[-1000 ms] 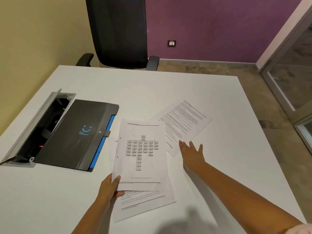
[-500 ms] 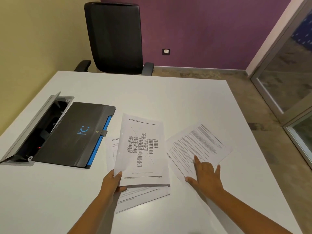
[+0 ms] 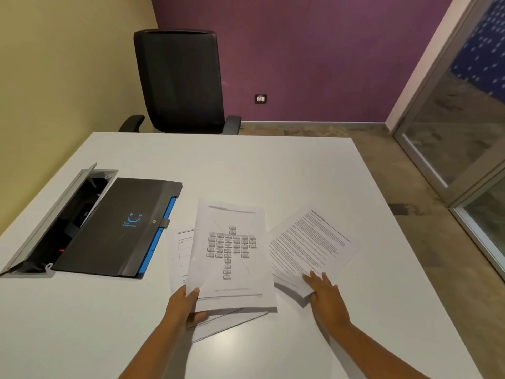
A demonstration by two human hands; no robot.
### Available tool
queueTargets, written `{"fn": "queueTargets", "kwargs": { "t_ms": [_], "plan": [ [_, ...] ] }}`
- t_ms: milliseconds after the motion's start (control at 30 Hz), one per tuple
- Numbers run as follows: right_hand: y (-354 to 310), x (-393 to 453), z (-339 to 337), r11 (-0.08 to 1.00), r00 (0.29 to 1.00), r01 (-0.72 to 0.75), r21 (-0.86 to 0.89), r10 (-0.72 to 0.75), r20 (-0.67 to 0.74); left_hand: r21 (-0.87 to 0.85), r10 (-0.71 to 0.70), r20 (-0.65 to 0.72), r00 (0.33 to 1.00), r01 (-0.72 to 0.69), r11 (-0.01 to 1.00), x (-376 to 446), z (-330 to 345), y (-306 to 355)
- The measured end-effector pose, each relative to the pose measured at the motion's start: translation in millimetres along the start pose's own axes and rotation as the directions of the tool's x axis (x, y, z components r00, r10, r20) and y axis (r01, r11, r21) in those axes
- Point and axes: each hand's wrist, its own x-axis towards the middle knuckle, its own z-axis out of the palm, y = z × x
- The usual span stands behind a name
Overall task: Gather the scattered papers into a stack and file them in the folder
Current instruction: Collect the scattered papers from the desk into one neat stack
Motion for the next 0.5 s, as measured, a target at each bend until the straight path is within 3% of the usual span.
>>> {"fn": "queueTargets", "kwargs": {
  "t_ms": [100, 233, 367, 400, 500],
  "plan": [
    [4.7, -0.5, -17.1, 0.917, 0.981, -0.062, 0.394, 0.128, -0.145, -0.006, -0.083, 0.006, 0.997, 0.083, 0.997, -0.7, -3.4, -4.2],
    [-0.8, 9.8, -41.1, 0.842, 0.96, -0.019, 0.54, 0.165, -0.224, -0.025, -0.15, 0.01, 0.989, 0.15, 0.988, -2.5, -6.7, -7.0],
    [-25.3, 12.9, -55.4, 0.717, 0.985, 0.062, 0.695, 0.067, -0.157, -0.01, -0.172, 0.02, 0.985, 0.172, 0.985, -8.1, -6.1, -7.0],
    [-31.5, 11.4, -54.0, 0.737, 0.99, 0.089, 0.67, 0.011, -0.144, -0.004, -0.175, 0.022, 0.984, 0.175, 0.985, -8.6, -6.0, -6.8],
    [-45.3, 9.1, -41.8, 0.891, 0.965, 0.26, 0.373, -0.226, -0.133, 0.015, -0.174, 0.014, 0.985, 0.173, 0.985, -6.8, -6.2, -6.8]
  ]
}}
